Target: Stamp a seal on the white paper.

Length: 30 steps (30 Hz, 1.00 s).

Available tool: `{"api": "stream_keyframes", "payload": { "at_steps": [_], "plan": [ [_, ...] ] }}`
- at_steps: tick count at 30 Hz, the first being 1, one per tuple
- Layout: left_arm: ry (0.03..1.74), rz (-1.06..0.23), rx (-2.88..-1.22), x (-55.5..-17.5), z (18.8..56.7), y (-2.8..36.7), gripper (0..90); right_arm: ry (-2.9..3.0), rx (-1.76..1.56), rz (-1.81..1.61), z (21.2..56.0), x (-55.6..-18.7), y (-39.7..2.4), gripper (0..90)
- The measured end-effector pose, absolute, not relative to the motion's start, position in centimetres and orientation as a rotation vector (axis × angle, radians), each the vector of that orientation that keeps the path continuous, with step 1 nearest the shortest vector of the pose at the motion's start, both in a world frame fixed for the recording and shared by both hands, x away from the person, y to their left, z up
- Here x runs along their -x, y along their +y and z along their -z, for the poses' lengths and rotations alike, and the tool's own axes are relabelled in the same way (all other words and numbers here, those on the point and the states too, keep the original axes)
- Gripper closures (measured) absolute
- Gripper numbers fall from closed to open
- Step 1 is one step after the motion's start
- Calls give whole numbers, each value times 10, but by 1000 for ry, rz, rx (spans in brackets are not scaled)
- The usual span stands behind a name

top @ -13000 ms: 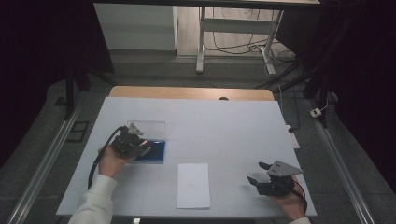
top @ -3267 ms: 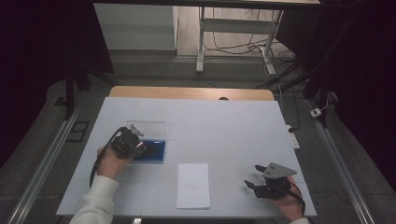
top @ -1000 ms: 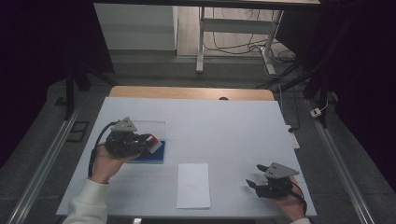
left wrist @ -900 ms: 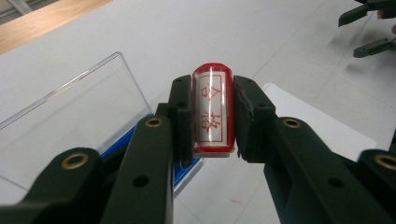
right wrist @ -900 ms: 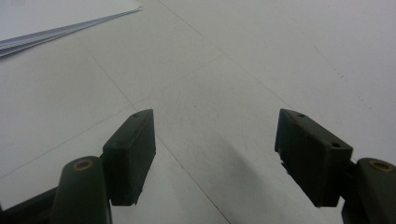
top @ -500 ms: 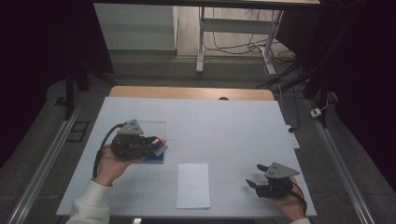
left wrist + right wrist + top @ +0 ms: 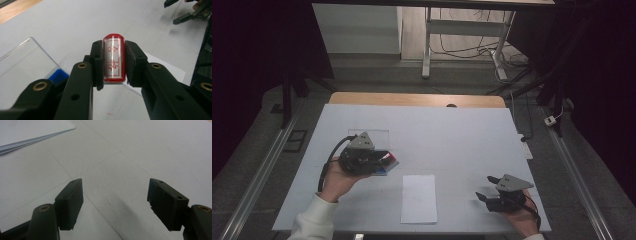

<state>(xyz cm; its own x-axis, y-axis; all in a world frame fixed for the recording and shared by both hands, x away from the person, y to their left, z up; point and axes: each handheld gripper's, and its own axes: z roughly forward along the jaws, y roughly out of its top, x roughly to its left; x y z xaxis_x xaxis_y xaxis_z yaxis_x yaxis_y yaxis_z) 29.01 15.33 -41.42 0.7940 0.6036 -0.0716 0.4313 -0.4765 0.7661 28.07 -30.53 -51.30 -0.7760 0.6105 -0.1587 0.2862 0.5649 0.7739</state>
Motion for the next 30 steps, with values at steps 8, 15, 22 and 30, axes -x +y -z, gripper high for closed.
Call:
{"api": "stream_keyframes", "payload": {
  "at_steps": [8,15,22,30],
  "plan": [
    [706,-248,-2158,-285,413,140,705,2393,-725,-1073,515,-281,-305,285],
    [682,-246,-2167,-281,412,134,705,2384,-721,-1078,513,-280,-305,294],
    [649,-225,-2191,-278,415,123,705,2384,-714,-1085,512,-279,-304,294],
    [610,-206,-2209,-274,417,114,705,2382,-720,-1096,512,-279,-304,294]
  ]
}}
